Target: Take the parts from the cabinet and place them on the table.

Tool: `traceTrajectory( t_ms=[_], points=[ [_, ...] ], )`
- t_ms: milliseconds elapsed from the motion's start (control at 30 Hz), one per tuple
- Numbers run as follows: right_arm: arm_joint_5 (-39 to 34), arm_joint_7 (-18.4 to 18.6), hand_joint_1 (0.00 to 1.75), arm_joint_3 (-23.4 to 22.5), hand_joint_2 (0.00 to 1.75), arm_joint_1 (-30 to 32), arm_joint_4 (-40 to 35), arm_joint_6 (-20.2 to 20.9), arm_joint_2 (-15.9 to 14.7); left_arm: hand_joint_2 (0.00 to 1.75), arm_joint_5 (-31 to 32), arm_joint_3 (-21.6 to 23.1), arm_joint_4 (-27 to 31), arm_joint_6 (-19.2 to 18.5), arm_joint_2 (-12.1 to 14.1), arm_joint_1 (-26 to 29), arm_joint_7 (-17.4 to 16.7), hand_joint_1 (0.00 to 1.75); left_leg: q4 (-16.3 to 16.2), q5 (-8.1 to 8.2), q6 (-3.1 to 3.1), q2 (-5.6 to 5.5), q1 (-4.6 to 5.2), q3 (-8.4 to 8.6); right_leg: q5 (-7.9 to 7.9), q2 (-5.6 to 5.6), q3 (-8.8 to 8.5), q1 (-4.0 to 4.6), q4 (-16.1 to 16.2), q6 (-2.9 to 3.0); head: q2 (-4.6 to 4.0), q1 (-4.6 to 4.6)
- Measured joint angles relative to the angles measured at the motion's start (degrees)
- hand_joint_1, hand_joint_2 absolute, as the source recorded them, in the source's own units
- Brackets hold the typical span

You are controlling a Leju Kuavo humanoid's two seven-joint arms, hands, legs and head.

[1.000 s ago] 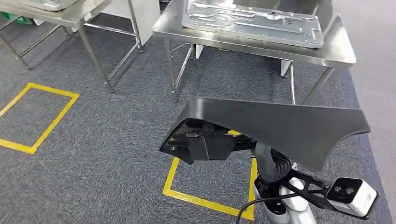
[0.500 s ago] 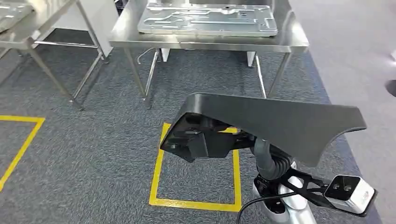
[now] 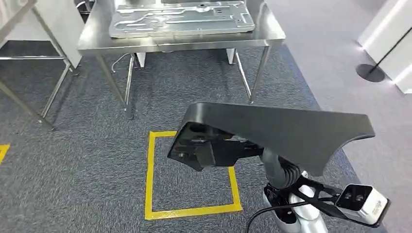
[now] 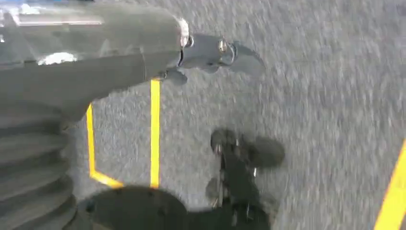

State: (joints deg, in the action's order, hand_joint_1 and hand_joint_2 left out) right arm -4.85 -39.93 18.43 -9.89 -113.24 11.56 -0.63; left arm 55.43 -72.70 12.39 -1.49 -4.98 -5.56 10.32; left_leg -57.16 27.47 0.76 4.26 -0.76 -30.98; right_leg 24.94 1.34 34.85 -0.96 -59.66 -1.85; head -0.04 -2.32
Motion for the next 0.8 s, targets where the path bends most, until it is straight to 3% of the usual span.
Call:
traceTrajectory(
  t_ms=[33, 167, 200, 233, 267, 333, 367, 400, 433, 500, 567, 633, 700, 733, 800],
  points=[
    [0.27, 0.00, 1.75, 0.00, 1.75, 0.03, -0.18, -0.77, -0.02, 1.75, 0.04, 0.02, 0.00, -0.09, 0.02, -0.15, 0.00, 0.00, -0.33, 0.33, -0.47, 0.33, 0.47, -0.15, 0.71, 0.50, -0.80, 0.47, 1.69, 0.35, 0.00, -0.02],
    [0.96, -0.02, 1.75, 0.00, 1.75, 0.49, -0.72, -2.71, -0.28, 1.75, 0.22, 0.04, 0.00, -0.94, 0.02, -0.68, 0.04, 0.00, 0.17, 0.96, -1.84, 1.02, 0.29, 0.50, 1.15, -0.59, -0.82, 0.65, 2.01, 1.83, -0.02, -0.02],
    [1.12, 0.00, 1.75, 0.00, 1.75, 0.76, -1.05, -2.84, -0.35, 1.75, 0.44, 0.07, 0.00, -0.94, 0.11, -0.65, 0.11, 0.00, -0.82, 1.11, -2.21, -0.61, -0.05, 0.31, 0.95, -0.74, -1.39, 0.28, 2.40, 2.22, -0.02, -0.02],
    [1.16, -0.02, 1.75, -0.04, 1.75, 0.76, -1.40, -3.17, -0.44, 1.75, 0.44, 0.04, 0.00, -0.96, 0.13, -0.60, 0.20, 0.00, -3.41, 2.50, -2.38, -2.37, -0.06, -0.92, 1.20, -0.78, -1.69, 0.23, 2.47, 2.61, 0.00, -0.02],
    [1.16, -0.04, 1.75, -0.02, 1.75, 0.80, -1.44, -3.25, -0.44, 1.75, 0.44, 0.04, 0.00, -1.07, 0.13, -0.44, 0.20, 0.00, -7.55, 4.53, -2.48, -3.10, -0.08, -3.08, 1.39, -0.87, -1.96, 0.29, 2.47, 2.94, -0.02, -0.02],
    [1.36, 0.00, 1.75, -0.02, 1.75, 1.16, -1.53, -3.41, -0.50, 1.75, 0.46, 0.04, 0.00, -1.11, 0.13, 0.08, 0.33, 0.00, -16.55, 7.61, -2.70, -3.56, -0.08, -8.21, 1.83, -1.49, -2.45, 0.60, 2.44, 3.26, 0.00, -0.02],
    [1.36, 0.02, 1.75, -0.02, 1.75, 1.43, -1.57, -3.43, -0.57, 1.75, 0.46, 0.04, 0.00, -1.18, 0.15, 0.30, 0.37, 0.00, -18.53, 7.37, -2.63, -3.59, -0.08, -9.76, 2.09, -1.89, -2.79, 0.72, 2.43, 3.29, 0.00, -0.02],
    [1.36, 0.00, 1.75, -0.02, 1.75, 1.49, -1.62, -3.54, -0.59, 1.75, 0.48, 0.04, 0.00, -1.29, 0.20, 0.41, 0.39, 0.00, -17.63, 5.70, -2.51, -3.60, -0.07, -9.86, 2.40, -2.28, -3.21, 0.77, 2.41, 3.27, -0.02, -0.02],
    [1.36, 0.00, 1.75, -0.02, 1.75, 1.49, -1.68, -3.58, -0.59, 1.75, 0.52, 0.04, 0.00, -1.33, 0.26, 0.40, 0.42, 0.00, -14.23, 2.83, -2.29, -3.62, -0.02, -8.78, 2.79, -2.59, -3.80, 0.81, 2.40, 3.19, 0.00, -0.02],
    [1.34, 0.00, 1.75, -0.02, 1.75, 1.46, -1.88, -3.91, -0.61, 1.75, 0.61, 0.07, 0.00, -1.49, 0.35, 0.36, 0.50, 0.00, -4.38, -3.35, -1.54, -3.87, 0.11, -4.89, 3.75, -2.97, -5.25, 0.84, 2.40, 2.95, -0.02, -0.02],
    [1.29, 0.00, 1.75, -0.02, 1.75, 1.41, -1.95, -4.17, -0.63, 1.75, 0.68, 0.07, 0.00, -1.49, 0.50, 0.23, 0.52, 0.00, -0.92, -2.03, -0.56, -4.30, 0.59, -3.14, 4.50, -3.41, -5.47, 1.05, 2.35, 2.19, 0.00, -0.02],
    [1.20, 0.02, 1.75, -0.02, 1.75, 1.56, -2.14, -4.22, -0.68, 1.75, 0.70, 0.07, 0.00, -1.46, 0.52, 0.21, 0.50, 0.00, -0.51, -1.72, 0.15, -4.19, 0.70, -3.00, 4.01, -3.36, -5.72, 0.91, 2.29, 1.38, 0.00, -0.02],
    [1.14, 0.00, 1.75, 0.00, 1.75, 1.56, -2.49, -4.13, -0.70, 1.75, 0.70, 0.07, 0.00, -1.46, 0.48, 0.28, 0.52, 0.00, 0.33, -1.59, 0.72, -4.19, 0.28, -1.53, 4.49, -3.06, -5.84, 0.85, 1.51, 0.90, 0.00, -0.02],
    [1.16, 0.00, 1.75, 0.02, 1.75, 1.45, -2.58, -4.11, -0.70, 1.75, 0.70, 0.07, 0.00, -1.46, 0.50, 0.28, 0.52, 0.00, 0.58, -1.33, 1.03, -4.17, 0.29, -0.84, 4.71, -2.47, -4.79, 0.76, -1.04, 0.68, 0.00, -0.02],
    [1.16, -0.02, 1.75, 0.07, 1.75, 1.55, -2.65, -4.06, -0.70, 1.75, 0.68, 0.07, 0.00, -1.40, 0.50, 0.16, 0.52, 0.00, 0.60, -0.70, 1.31, -4.12, 0.29, -0.12, 7.36, -2.16, 0.62, 0.51, -9.26, 0.18, 0.00, -0.02]
  ],
)
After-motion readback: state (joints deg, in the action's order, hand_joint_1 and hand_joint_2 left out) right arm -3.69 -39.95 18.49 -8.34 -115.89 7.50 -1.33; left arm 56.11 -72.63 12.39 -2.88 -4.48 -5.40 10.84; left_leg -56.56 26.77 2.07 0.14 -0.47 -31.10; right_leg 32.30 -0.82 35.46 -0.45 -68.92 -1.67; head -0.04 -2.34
